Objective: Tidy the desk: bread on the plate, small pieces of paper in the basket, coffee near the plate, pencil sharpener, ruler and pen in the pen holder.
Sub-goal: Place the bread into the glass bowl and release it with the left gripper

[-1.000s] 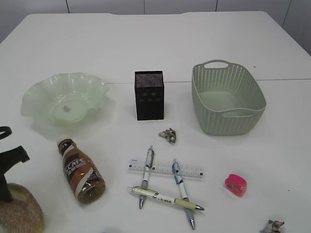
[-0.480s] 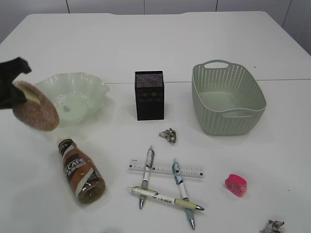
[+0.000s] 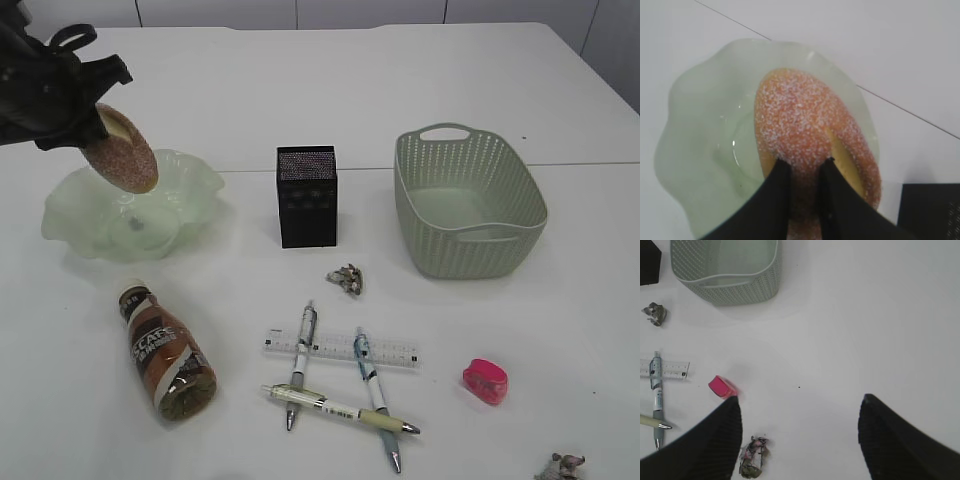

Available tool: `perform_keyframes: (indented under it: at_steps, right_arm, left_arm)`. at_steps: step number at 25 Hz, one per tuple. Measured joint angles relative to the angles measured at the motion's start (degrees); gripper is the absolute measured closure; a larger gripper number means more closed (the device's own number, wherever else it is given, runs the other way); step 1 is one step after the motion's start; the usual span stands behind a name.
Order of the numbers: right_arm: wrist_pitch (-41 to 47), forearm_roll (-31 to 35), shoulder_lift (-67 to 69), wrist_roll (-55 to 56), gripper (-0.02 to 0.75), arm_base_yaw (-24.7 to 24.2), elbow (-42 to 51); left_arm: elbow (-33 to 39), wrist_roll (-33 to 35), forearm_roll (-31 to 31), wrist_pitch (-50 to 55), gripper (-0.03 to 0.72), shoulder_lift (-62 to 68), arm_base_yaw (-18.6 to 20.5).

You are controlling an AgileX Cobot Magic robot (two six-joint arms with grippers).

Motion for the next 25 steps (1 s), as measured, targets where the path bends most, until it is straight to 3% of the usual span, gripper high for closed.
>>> perform_keyframes:
  at_steps: [10, 12, 18, 21, 25]
  right_arm:
    - [-0.18, -0.25, 0.45, 0.00, 0.206, 0.00, -0.10]
    - [-0.18, -0.25, 0.91, 0.00, 0.206, 0.00, -0.09]
    - [-0.27, -0.25, 1.27, 0.00, 0.206, 0.00, -0.09]
    - [-0.39, -0.25, 1.27, 0.00, 0.206, 0.00, -0.09]
    - [-0.48, -0.25, 1.27, 0.00, 0.206, 0.00, -0.09]
  left_arm:
    - [-4.63, 0.00, -0.68, -2.55, 0.548, 12.25, 2.63]
    - [-4.63, 0.00, -1.21, -2.55, 0.467, 12.97, 2.63]
    - [-4.71, 0.00, -1.43, -2.55, 0.094, 13.21, 2.63]
    - [-4.71, 0.00, -1.51, -1.50, 0.053, 13.21, 2.63]
    - [-4.71, 4.62, -1.65, 2.05, 0.106, 11.80, 2.63]
